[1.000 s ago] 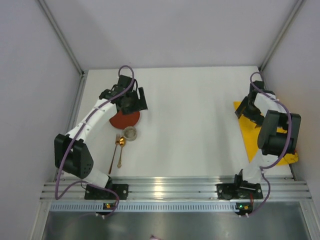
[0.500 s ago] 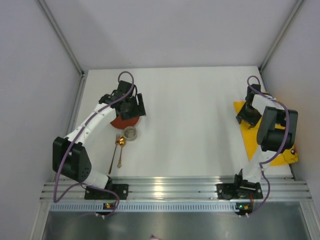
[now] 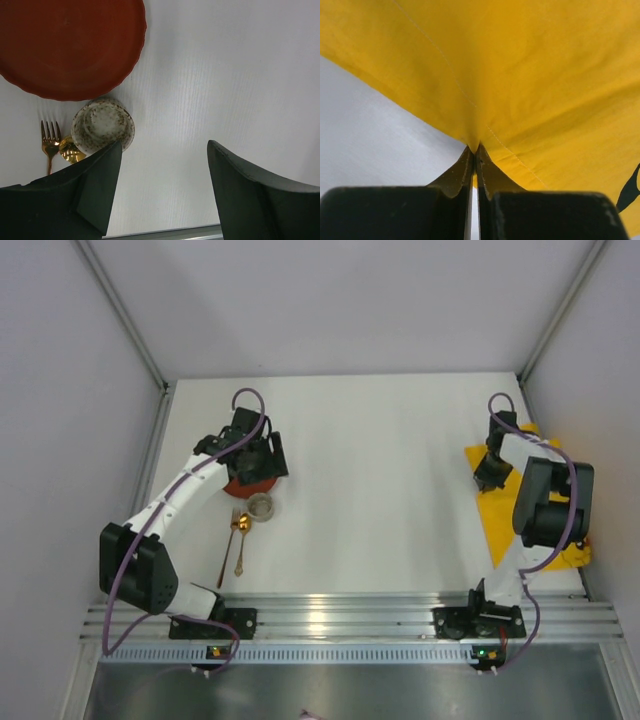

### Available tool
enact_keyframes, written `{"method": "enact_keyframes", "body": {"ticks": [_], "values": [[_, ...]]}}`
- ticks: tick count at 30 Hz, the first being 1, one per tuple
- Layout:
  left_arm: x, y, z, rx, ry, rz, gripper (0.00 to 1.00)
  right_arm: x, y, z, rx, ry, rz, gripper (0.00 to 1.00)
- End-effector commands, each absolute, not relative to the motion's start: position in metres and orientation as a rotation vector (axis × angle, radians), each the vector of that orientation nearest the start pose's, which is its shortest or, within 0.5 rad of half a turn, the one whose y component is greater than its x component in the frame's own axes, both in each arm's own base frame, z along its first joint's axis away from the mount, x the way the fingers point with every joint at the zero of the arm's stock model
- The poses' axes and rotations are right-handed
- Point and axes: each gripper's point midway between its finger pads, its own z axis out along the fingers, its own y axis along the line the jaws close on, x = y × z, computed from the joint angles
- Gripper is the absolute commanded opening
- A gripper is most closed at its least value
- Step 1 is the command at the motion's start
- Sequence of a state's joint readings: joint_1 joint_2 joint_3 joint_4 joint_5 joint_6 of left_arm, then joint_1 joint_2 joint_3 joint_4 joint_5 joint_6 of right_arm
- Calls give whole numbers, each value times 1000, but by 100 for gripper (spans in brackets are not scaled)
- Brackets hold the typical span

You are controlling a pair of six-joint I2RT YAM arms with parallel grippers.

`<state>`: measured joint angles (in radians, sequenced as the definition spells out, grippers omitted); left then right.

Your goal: Set the dinner table for one person

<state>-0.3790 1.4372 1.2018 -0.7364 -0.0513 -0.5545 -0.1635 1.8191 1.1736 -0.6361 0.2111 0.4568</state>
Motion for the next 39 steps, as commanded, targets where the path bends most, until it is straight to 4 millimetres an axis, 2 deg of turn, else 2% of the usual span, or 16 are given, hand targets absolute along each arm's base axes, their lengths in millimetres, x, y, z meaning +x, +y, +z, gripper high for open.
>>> {"method": "enact_keyframes", "body": {"ticks": [1,2,3,10,17,20,21,22,24,25,30,31,32,35,37,39], "values": [[325,-140,160,-261,2506,-299,74,339,-9,26,750,2773,-42,0],[328,-141,165,-258,2493,-300,74,342,4,33,718,2770,-12,0],[331,-140,165,-261,2487,-287,74,340,31,42,628,2788,26,0],[341,-137,181,-256,2449,-259,74,345,148,90,456,2785,377,0],[339,-135,181,-269,2450,-249,74,349,246,110,256,2815,589,0],[339,-134,182,-275,2443,-246,74,356,277,112,218,2831,675,0],[339,-132,182,-278,2442,-239,74,354,289,105,199,2852,686,0],[339,-131,184,-281,2438,-236,74,360,301,115,194,2835,741,0],[338,-129,185,-287,2433,-227,74,362,316,107,188,2857,766,0],[337,-129,185,-290,2433,-223,74,368,326,116,191,2839,817,0],[334,-125,182,-308,2437,-208,74,382,361,112,186,2831,968,0],[333,-125,181,-311,2438,-204,74,380,371,117,199,2831,1059,0],[333,-124,180,-312,2438,-202,74,390,383,124,171,2760,1152,0],[334,-123,179,-318,2439,-194,74,398,403,124,176,2699,1324,1],[336,-124,180,-321,2435,-193,74,397,409,119,200,2709,1411,40],[337,-123,181,-322,2434,-182,74,404,413,129,164,2638,1503,71]]}}
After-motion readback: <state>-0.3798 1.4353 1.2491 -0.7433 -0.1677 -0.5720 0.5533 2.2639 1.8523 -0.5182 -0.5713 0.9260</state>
